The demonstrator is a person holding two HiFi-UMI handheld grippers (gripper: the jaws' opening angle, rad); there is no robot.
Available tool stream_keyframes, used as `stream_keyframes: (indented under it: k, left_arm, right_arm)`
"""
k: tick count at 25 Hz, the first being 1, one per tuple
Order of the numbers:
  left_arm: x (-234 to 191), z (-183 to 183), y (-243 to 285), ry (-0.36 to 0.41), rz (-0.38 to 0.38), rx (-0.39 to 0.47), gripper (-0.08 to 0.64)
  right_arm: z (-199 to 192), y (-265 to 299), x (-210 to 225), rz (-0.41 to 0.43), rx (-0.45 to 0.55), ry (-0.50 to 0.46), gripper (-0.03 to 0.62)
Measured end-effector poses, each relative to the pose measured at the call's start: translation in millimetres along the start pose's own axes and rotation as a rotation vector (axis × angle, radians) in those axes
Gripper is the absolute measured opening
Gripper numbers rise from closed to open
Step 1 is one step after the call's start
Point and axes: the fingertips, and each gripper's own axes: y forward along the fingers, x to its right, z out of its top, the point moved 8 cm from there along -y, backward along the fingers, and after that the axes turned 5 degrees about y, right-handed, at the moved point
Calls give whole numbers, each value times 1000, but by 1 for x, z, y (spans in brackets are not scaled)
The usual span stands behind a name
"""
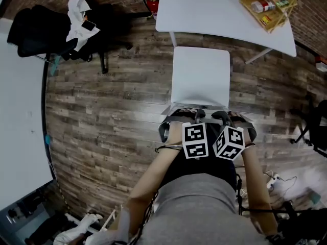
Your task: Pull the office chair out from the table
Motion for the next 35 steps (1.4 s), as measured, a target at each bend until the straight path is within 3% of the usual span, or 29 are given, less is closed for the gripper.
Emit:
stream_keyframes:
  k: [3, 6, 9, 12, 14, 17, 20, 23, 28, 32, 35]
  left_arm:
    - [-5, 0, -4, 3, 23, 21, 168]
    - [-10, 1, -16, -35, 10, 77, 195]
    - [-17, 3, -40, -106, 14, 192, 201]
    - [-34, 6, -73, -199, 76, 335, 199]
    - [-50, 7, -96, -258, 143, 415, 199]
    - [-70, 9, -125, -322, 250, 523, 193]
    - [-84, 13, -142, -372, 352, 605, 118]
    - [-93, 16, -153, -424, 456, 632, 82]
    - [-102, 14, -163, -556, 553, 680, 27]
    - [-105, 7, -172, -633, 686, 683, 20]
    - [-106, 6, -174, -660, 709, 700, 20]
  right_arm:
    - [0, -1, 2, -16, -6, -2, 126]
    - [7, -11, 2, 7, 32, 13, 178]
    - [18, -33, 3, 80, 153, 91, 179]
    - [28, -62, 14, 127, 307, 207, 178]
    - [34, -84, 29, 77, 411, 295, 150]
    - [40, -110, 55, -88, 593, 382, 52]
    - [46, -124, 71, -223, 745, 429, 34]
    - [51, -131, 79, -282, 786, 529, 32]
    - [51, -139, 91, -395, 908, 715, 29]
    - [61, -145, 95, -477, 947, 744, 23]
    - [66, -146, 97, -477, 960, 756, 20]
